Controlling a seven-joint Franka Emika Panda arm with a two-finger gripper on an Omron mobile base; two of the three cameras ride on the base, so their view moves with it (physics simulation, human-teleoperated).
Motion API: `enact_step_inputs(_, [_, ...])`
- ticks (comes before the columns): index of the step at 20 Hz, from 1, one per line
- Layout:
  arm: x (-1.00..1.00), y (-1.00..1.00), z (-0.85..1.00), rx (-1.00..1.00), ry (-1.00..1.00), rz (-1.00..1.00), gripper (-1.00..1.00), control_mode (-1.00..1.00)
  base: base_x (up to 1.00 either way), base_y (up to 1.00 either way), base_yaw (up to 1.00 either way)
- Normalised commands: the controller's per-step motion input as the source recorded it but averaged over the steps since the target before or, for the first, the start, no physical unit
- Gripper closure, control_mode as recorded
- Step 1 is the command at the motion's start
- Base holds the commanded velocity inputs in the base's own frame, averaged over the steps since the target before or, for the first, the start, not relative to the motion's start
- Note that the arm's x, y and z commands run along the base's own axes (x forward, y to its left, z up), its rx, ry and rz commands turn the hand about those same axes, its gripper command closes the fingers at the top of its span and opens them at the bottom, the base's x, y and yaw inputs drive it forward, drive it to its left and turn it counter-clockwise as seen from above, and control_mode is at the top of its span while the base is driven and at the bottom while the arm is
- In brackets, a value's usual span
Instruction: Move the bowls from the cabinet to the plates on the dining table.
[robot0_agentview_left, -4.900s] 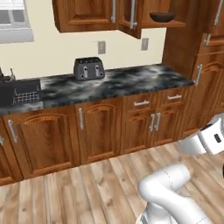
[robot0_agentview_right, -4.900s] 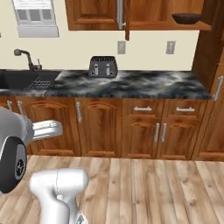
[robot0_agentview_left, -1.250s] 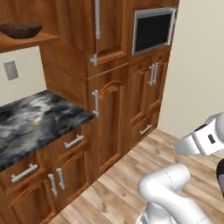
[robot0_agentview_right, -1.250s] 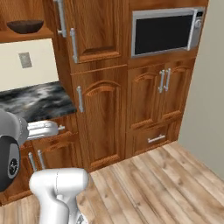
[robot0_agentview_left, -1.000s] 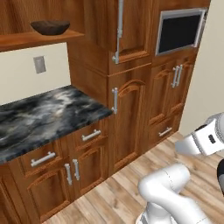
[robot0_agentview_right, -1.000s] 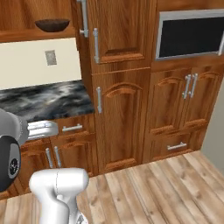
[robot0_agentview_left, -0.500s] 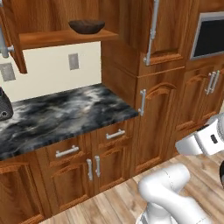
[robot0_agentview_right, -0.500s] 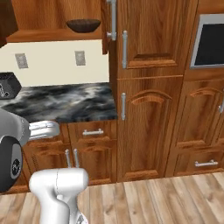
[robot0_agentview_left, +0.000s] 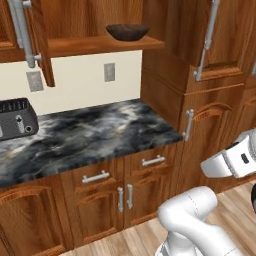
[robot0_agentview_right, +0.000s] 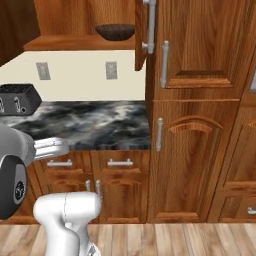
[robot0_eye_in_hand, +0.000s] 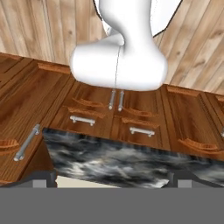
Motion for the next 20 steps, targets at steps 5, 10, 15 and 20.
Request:
enact_step_inputs(5, [0.0, 0.0, 0.0, 0.0, 0.0, 0.0, -1.0, 1.0, 0.46, 0.0, 0.07])
enact_step_inputs(10, [0.0, 0.0, 0.0, 0.0, 0.0, 0.0, -1.0, 1.0, 0.68, -0.02, 0.01])
enact_step_inputs(15, [0.0, 0.0, 0.0, 0.0, 0.0, 0.0, -1.0, 1.0, 0.55, 0.0, 0.0])
enact_step_inputs(20, [0.0, 0.0, 0.0, 0.0, 0.0, 0.0, -1.0, 1.0, 0.35, 0.0, 0.0])
